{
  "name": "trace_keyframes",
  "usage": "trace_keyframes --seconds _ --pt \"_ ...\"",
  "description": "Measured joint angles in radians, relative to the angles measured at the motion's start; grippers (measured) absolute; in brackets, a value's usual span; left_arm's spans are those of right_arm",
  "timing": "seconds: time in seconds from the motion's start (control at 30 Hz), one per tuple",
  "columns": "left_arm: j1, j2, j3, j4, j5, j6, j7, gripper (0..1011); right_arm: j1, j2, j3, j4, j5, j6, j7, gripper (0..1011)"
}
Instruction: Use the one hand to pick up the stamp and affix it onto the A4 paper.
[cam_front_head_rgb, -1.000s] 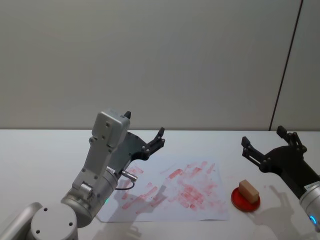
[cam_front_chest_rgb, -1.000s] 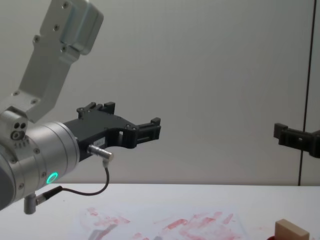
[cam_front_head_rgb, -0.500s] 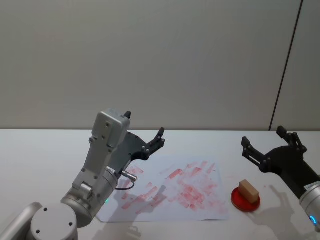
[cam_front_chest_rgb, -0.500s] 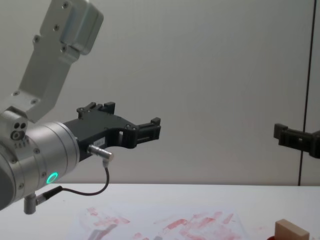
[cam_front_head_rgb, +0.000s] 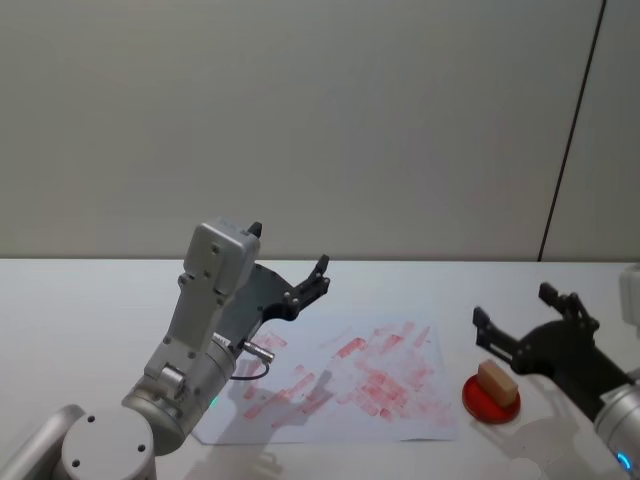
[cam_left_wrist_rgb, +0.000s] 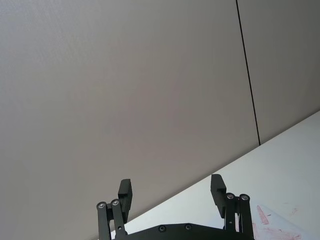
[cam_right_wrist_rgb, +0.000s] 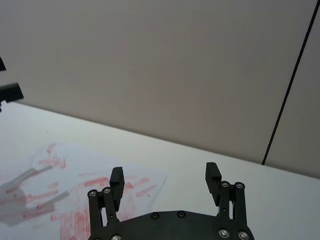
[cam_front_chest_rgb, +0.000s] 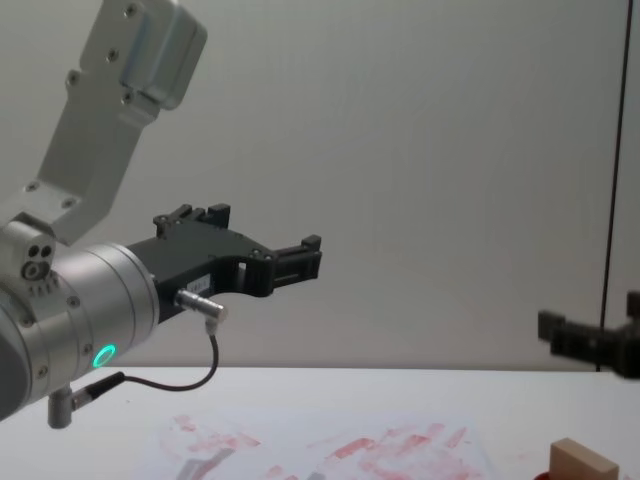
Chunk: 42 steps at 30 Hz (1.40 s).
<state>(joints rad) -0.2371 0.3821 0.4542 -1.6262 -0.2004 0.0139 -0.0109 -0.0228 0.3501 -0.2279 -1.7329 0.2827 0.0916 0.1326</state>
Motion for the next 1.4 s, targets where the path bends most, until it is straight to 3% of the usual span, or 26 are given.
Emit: trace_keyframes --seconds 0.43,0.9,1.4 --pt "0.0 0.0 0.0 0.0 0.0 0.0 0.0 1002 -0.003 0.007 -0.005 0.065 -0.016 0.07 0.042 1001" --pt "0.0 0.0 0.0 0.0 0.0 0.0 0.0 1002 0.017 -0.007 -0.013 0.139 -0.029 0.103 0.062 1001" --pt "0.0 0.0 0.0 0.0 0.0 0.0 0.0 1002 0.035 -0.023 -0.02 0.186 -0.039 0.116 0.078 623"
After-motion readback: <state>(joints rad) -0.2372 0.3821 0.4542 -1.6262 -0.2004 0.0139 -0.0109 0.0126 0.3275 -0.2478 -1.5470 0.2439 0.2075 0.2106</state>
